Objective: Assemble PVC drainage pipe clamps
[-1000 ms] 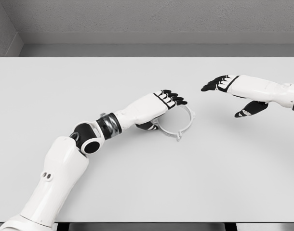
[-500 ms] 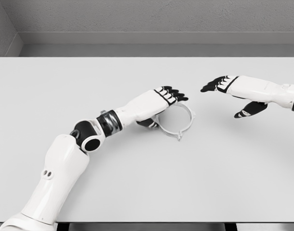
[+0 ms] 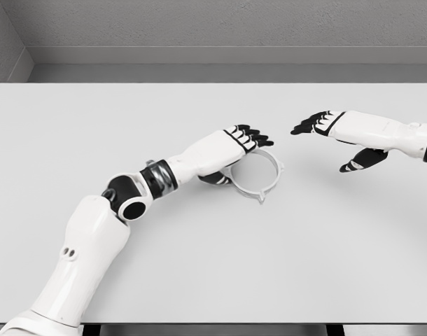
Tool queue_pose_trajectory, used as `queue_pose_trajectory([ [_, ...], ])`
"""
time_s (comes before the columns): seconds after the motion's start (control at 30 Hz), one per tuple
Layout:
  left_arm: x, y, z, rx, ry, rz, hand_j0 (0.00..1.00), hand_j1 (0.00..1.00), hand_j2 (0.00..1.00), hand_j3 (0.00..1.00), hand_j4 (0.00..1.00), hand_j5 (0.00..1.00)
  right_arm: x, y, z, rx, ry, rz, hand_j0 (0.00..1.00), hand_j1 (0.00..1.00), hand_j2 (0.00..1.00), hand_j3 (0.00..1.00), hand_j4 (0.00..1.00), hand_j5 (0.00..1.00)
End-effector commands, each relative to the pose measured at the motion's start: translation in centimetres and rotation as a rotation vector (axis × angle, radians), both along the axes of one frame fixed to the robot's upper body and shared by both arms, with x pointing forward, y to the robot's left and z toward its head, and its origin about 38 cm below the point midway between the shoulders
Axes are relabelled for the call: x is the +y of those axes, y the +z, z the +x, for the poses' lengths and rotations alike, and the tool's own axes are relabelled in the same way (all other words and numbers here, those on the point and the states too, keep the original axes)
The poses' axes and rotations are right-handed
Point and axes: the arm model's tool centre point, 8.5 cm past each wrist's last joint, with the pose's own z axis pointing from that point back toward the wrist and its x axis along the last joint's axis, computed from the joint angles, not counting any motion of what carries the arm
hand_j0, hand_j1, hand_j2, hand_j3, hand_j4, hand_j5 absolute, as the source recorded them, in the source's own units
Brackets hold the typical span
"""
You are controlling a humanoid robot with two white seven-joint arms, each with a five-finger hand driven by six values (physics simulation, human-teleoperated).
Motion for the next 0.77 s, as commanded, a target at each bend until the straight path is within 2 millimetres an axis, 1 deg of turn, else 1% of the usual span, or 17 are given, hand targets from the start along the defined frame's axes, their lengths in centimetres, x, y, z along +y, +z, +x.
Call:
queue_pose_trajectory([
  [0.0,0.2,0.2,0.0,-0.003,0.003,-0.008,1.0,1.0,1.0,1.0,1.0,1.0,0.0,0.0,0.0,0.003,-0.002,0.006,1.0,1.0,1.0,1.0,1.0,1.0],
  [0.07,0.4,0.4,0.0,-0.007,0.004,-0.01,1.0,1.0,1.0,1.0,1.0,1.0,0.0,0.1,0.0,0.001,-0.003,0.006,1.0,1.0,1.0,1.0,1.0,1.0],
  [0.1,1.1,0.9,-0.1,-0.028,0.007,-0.002,1.0,1.0,1.0,1.0,1.0,1.0,0.0,0.1,0.0,0.001,-0.003,0.006,1.0,1.0,1.0,1.0,1.0,1.0],
  [0.13,2.7,1.4,-0.2,-0.052,0.02,0.014,1.0,1.0,1.0,1.0,1.0,1.0,0.0,0.1,0.0,0.001,-0.003,0.006,1.0,1.0,1.0,1.0,1.0,1.0],
  [0.17,5.3,2.5,-0.9,-0.071,0.037,-0.015,1.0,1.0,1.0,1.0,1.0,1.0,-0.1,0.1,0.0,0.001,-0.004,0.005,1.0,1.0,1.0,1.0,1.0,1.0],
  [0.2,9.0,3.7,-1.3,-0.093,0.063,-0.012,1.0,1.0,1.0,1.0,1.0,1.0,-0.1,0.1,0.0,0.0,-0.004,0.005,1.0,1.0,1.0,1.0,1.0,1.0],
  [0.23,12.3,4.2,-1.5,-0.093,0.098,0.007,1.0,1.0,1.0,1.0,1.0,1.0,-0.1,0.1,0.0,0.0,-0.004,0.005,1.0,1.0,1.0,1.0,1.0,1.0],
  [0.3,17.9,6.5,-0.9,-0.122,0.213,-0.04,1.0,1.0,1.0,1.0,1.0,1.0,-0.1,0.1,0.0,0.002,-0.005,0.005,1.0,1.0,1.0,1.0,1.0,1.0],
  [0.33,21.1,7.3,-0.9,-0.143,0.294,-0.048,1.0,1.0,1.0,1.0,1.0,1.0,-0.1,0.1,0.0,0.002,-0.005,0.005,1.0,1.0,1.0,1.0,1.0,1.0],
  [0.37,23.5,7.7,-1.1,-0.155,0.357,-0.057,1.0,1.0,1.0,1.0,1.0,1.0,-0.2,0.0,-0.1,0.004,-0.007,0.008,1.0,1.0,1.0,1.0,1.0,1.0],
  [0.4,25.0,7.7,-1.5,-0.156,0.398,-0.061,1.0,1.0,1.0,1.0,1.0,1.0,-0.2,-0.1,-0.1,0.006,-0.008,0.007,1.0,1.0,1.0,1.0,1.0,1.0],
  [0.43,25.7,7.6,-1.7,-0.152,0.411,-0.05,1.0,1.0,1.0,1.0,1.0,1.0,-0.2,-0.1,-0.1,0.007,-0.007,0.008,1.0,1.0,1.0,1.0,1.0,1.0],
  [0.47,26.9,7.4,-2.1,-0.145,0.421,-0.008,1.0,1.0,1.0,1.0,1.0,1.0,-0.2,-0.1,-0.1,0.006,-0.008,0.007,1.0,1.0,1.0,1.0,1.0,1.0],
  [0.5,27.3,7.1,-2.2,-0.135,0.427,0.008,1.0,1.0,1.0,1.0,1.0,1.0,-0.2,-0.1,-0.1,0.007,-0.007,0.006,1.0,1.0,1.0,1.0,1.0,1.0],
  [0.57,27.7,6.7,-2.2,-0.123,0.436,0.014,1.0,1.0,1.0,1.0,1.0,1.0,-0.2,-0.1,-0.1,0.006,-0.005,0.007,1.0,1.0,1.0,1.0,1.0,1.0],
  [0.63,27.0,6.3,-2.1,-0.117,0.423,0.02,1.0,1.0,1.0,1.0,1.0,1.0,-0.2,-0.2,-0.2,0.009,-0.008,0.007,1.0,1.0,1.0,1.0,1.0,1.0],
  [0.73,27.2,6.4,-2.1,-0.119,0.424,0.028,1.0,1.0,1.0,1.0,1.0,1.0,-0.2,-0.3,-0.2,0.011,-0.007,0.009,1.0,1.0,1.0,1.0,1.0,1.0],
])
